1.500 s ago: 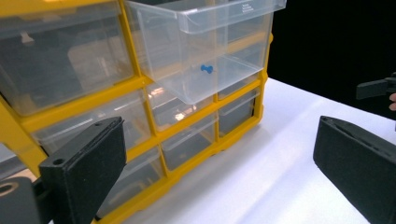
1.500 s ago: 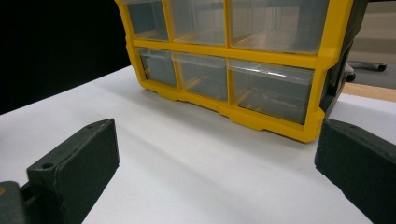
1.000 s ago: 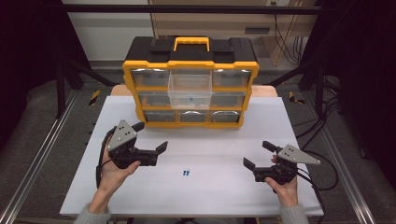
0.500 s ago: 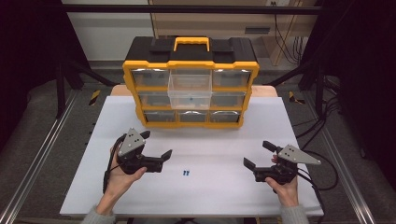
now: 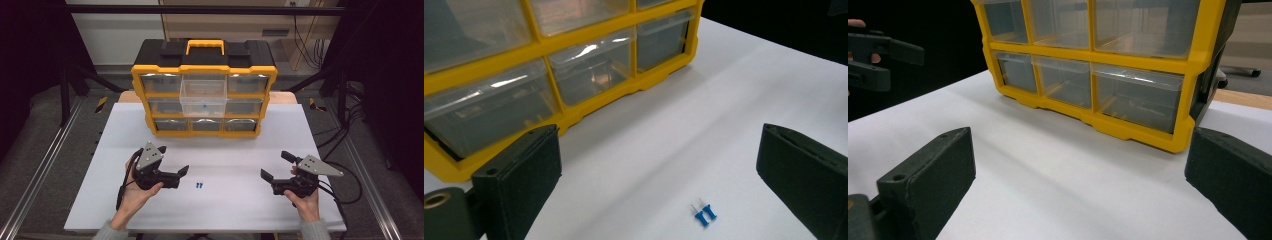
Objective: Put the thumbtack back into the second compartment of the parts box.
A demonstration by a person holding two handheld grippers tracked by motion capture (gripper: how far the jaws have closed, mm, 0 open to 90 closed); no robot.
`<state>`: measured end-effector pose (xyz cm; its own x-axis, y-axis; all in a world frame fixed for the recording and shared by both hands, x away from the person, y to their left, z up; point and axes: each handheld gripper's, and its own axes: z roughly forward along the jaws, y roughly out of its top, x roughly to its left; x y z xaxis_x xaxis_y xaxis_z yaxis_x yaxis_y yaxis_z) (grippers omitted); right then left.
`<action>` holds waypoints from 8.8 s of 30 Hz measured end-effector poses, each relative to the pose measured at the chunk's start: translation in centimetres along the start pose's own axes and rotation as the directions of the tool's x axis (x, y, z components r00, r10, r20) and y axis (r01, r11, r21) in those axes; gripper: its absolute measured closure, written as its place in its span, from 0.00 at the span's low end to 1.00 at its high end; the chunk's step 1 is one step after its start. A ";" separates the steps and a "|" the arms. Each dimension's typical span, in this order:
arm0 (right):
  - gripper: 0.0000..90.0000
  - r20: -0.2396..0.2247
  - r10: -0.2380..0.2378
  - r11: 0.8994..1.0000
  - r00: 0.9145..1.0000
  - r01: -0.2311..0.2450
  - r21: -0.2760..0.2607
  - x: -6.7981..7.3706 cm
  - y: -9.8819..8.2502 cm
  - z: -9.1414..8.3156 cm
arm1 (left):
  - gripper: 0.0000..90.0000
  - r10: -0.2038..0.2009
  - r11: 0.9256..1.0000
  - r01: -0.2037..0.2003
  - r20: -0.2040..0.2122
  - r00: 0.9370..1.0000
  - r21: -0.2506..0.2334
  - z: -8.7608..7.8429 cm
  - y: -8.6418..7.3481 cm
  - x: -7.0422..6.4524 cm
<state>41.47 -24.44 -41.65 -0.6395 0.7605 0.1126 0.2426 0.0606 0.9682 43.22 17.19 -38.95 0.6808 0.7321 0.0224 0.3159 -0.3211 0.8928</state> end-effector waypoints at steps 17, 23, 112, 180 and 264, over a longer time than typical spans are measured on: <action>0.01 -0.002 0.009 1.000 1.000 -0.009 0.003 0.1 0.0 0.0 | 0.06 -0.018 0.996 0.017 0.006 1.000 0.084 2.6 -1.7 -0.8; 0.01 -0.001 0.000 1.000 1.000 0.000 -0.002 0.0 0.0 0.0 | 0.08 -0.018 0.992 0.018 0.004 1.000 0.121 3.6 -2.4 -1.2; 0.01 0.002 0.006 1.000 1.000 -0.006 0.003 0.0 0.0 -0.1 | 0.84 -0.022 0.945 0.037 -0.050 0.998 0.324 7.5 -5.8 -4.3; 0.01 0.007 0.008 1.000 1.000 -0.008 0.012 0.1 -0.1 0.1 | 0.94 -0.090 0.977 0.085 0.020 0.996 0.197 3.4 -2.3 -1.3; 0.01 0.008 0.005 1.000 1.000 -0.006 0.015 -0.1 0.0 0.1 | 0.94 0.069 0.997 -0.068 0.023 0.997 -0.019 -4.7 13.3 -0.5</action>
<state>41.56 -24.44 -41.72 -0.6325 0.7658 0.1162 0.2573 0.0662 0.9641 44.01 15.37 -25.00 0.7159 0.6944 0.0734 0.2563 -0.3591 0.8974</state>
